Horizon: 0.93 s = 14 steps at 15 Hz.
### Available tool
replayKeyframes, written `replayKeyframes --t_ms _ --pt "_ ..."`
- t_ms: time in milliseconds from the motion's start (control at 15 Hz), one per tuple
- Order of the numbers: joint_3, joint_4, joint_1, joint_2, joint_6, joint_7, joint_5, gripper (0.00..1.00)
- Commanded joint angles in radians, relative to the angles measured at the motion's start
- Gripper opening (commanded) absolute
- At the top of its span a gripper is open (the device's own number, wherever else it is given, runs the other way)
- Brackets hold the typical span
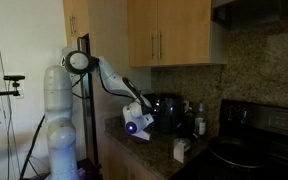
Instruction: Open the air fryer
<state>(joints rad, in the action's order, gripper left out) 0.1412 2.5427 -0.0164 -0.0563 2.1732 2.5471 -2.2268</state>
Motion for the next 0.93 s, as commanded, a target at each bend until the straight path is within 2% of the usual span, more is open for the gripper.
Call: replayKeyframes --t_ms 0,400,533,733,867 --pt "-0.013 -0.085 0.035 -0.011 -0.023 0.064 -0.070 1.00" --pt "-0.023 -0.092 0.036 -0.020 -0.034 0.048 -0.071 1.00" --pt "-0.027 -0.095 0.032 -0.009 0.043 -0.080 0.059 1.00" --pt "-0.025 -0.093 0.039 -0.012 0.011 -0.261 0.240 1.00" --pt "-0.026 -0.094 0.037 -0.008 0.023 -0.290 0.253 1.00"
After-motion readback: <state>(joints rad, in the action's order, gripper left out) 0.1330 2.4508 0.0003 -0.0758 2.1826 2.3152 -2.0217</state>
